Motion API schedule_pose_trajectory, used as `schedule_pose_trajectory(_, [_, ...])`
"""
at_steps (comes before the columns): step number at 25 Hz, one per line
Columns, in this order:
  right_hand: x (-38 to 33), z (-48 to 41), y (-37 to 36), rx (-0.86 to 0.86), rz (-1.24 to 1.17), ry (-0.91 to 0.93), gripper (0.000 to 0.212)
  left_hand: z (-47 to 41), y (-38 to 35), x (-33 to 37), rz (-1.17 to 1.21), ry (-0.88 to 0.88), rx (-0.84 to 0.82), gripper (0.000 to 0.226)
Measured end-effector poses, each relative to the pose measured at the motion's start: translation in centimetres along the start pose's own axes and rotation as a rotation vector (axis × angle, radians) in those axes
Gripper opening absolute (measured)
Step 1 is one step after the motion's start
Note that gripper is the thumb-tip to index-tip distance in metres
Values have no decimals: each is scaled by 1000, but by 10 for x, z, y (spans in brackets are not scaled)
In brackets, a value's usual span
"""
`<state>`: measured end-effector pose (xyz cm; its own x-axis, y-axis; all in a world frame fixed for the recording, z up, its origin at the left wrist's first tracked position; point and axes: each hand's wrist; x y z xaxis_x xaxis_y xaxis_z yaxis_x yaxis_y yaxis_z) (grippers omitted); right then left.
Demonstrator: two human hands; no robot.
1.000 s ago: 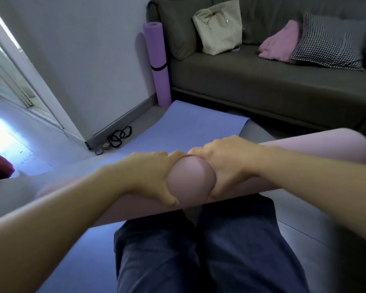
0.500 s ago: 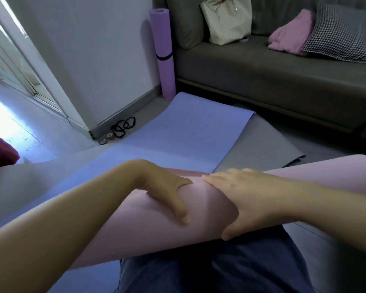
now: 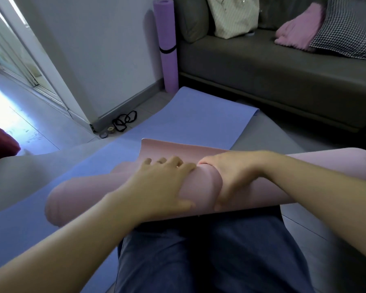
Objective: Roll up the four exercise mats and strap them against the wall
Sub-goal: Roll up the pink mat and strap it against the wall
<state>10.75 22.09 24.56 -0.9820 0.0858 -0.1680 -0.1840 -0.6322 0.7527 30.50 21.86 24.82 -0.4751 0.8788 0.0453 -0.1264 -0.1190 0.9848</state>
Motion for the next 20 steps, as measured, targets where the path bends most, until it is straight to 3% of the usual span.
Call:
schedule_pose_trajectory(3, [4,-18,18,-146,-86,-18,83,-4,-25,9,-172,55,19,104])
schedule_pose_trajectory(7, [18,-16,28,-160,-296,-62,79,-10,-30,-7,-98,38,146,98])
schedule_pose_trajectory(11, [16,1,35,-133,45,-120,71,-7,-17,-6,-125,-9,151,93])
schedule_pose_trajectory(17, [4,28,39,-346,-125,-134,51,14,20,-7,128,-45,-61,93])
schedule_pose_trajectory(20, [7,30,8,-407,-170,-144,61,15,13,0,250,-91,-213,85])
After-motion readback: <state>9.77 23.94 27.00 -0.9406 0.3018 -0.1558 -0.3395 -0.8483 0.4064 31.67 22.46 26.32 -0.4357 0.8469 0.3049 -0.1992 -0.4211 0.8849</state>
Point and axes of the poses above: each hand's wrist, its own z-axis away from the middle knuckle, its own y-axis out of the back of the hand, x = y × z, and after that the axes turned 15 degrees about -y, right-handed
